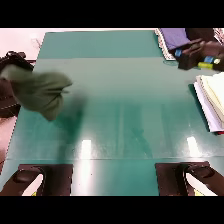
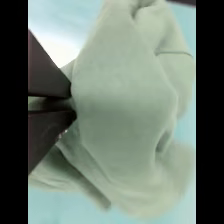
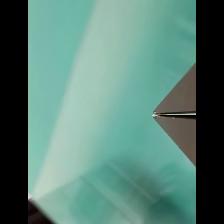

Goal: Fold the shirts.

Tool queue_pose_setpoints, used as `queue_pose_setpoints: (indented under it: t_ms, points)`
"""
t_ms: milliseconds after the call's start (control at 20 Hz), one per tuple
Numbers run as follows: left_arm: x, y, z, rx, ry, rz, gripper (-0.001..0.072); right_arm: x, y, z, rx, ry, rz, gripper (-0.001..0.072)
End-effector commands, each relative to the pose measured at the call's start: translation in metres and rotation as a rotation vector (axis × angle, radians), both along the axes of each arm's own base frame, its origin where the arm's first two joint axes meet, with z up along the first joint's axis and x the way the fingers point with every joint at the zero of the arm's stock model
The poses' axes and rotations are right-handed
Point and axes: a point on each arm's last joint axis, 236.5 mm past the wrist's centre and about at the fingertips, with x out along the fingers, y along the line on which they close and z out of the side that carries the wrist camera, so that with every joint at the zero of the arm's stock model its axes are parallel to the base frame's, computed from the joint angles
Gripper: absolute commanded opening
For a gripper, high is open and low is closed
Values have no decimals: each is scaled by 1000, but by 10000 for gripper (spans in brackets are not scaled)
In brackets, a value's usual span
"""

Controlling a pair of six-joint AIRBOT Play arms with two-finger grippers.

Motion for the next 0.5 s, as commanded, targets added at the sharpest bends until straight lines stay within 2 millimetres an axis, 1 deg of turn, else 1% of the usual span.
queue_pose_setpoints:
  t_ms: [0,50,100,150,200,250,400,450]
  points:
    - [-2,-70,70,-71,-137,-213,19,0,-3,50,15,-100,-5,20]
    - [4,-93,68,-72,-123,-273,20,2,-5,60,14,-113,-10,20]
    - [11,-122,60,-73,-95,-341,20,4,-7,67,11,-120,-12,20]
    - [17,-152,47,-69,-57,-406,20,5,-10,73,4,-122,-15,20]
    - [20,-187,24,-62,2,-481,20,6,-13,78,-4,-121,-18,20]
    - [20,-219,-2,-46,69,-543,21,8,-16,82,-11,-120,-21,20]
    - [6,-315,-92,-11,273,-740,27,10,-27,92,-32,-114,-35,20]
    - [0,-343,-115,-29,309,-806,49,10,-29,93,-40,-108,-38,20]
